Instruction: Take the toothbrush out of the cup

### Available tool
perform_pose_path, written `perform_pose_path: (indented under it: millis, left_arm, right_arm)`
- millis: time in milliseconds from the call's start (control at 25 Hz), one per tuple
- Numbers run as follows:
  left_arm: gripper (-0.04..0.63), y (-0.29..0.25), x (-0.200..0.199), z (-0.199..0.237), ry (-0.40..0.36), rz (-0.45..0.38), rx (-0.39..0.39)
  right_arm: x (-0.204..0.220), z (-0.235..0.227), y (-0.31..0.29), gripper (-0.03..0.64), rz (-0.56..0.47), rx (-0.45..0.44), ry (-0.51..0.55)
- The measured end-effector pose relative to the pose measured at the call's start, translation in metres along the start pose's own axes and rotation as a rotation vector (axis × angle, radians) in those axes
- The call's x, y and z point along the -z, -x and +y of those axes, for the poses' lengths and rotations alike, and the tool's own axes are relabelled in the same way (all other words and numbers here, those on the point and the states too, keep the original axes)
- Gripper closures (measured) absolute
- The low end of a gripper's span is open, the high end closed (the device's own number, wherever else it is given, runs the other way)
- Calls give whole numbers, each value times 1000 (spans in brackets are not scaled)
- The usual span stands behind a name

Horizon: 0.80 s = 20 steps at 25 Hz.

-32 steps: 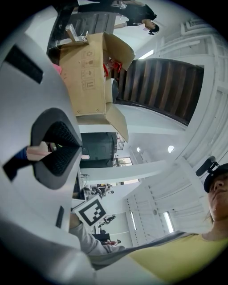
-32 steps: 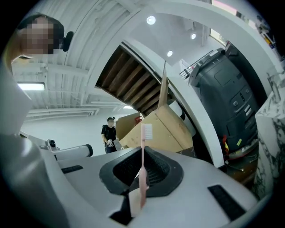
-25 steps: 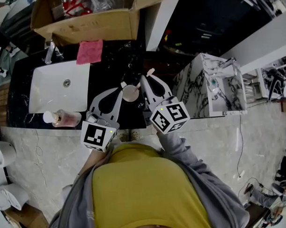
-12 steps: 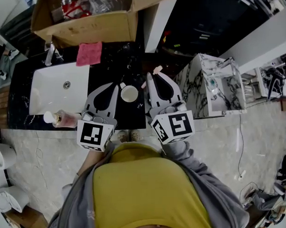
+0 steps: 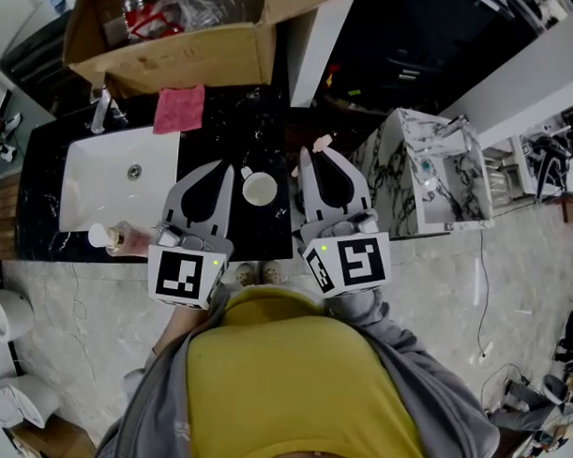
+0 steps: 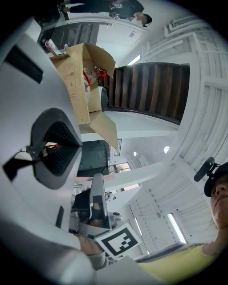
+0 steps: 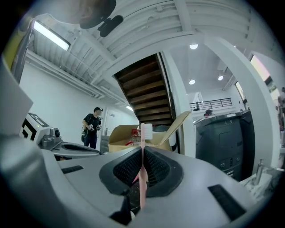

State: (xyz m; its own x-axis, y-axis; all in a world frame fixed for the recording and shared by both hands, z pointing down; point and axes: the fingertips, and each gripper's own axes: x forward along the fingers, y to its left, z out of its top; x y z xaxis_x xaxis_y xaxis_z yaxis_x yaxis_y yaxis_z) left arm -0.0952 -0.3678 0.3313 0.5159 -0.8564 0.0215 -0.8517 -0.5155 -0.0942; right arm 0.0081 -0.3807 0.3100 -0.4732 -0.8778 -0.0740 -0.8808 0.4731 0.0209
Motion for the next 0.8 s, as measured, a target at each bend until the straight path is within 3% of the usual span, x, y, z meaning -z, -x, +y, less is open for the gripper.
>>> perform_pose_path:
  millis: [800]
  left_arm:
    - [592, 1, -2, 2, -9, -10, -8]
  right_arm:
    - [1, 3, -1, 592, -3, -13, -21]
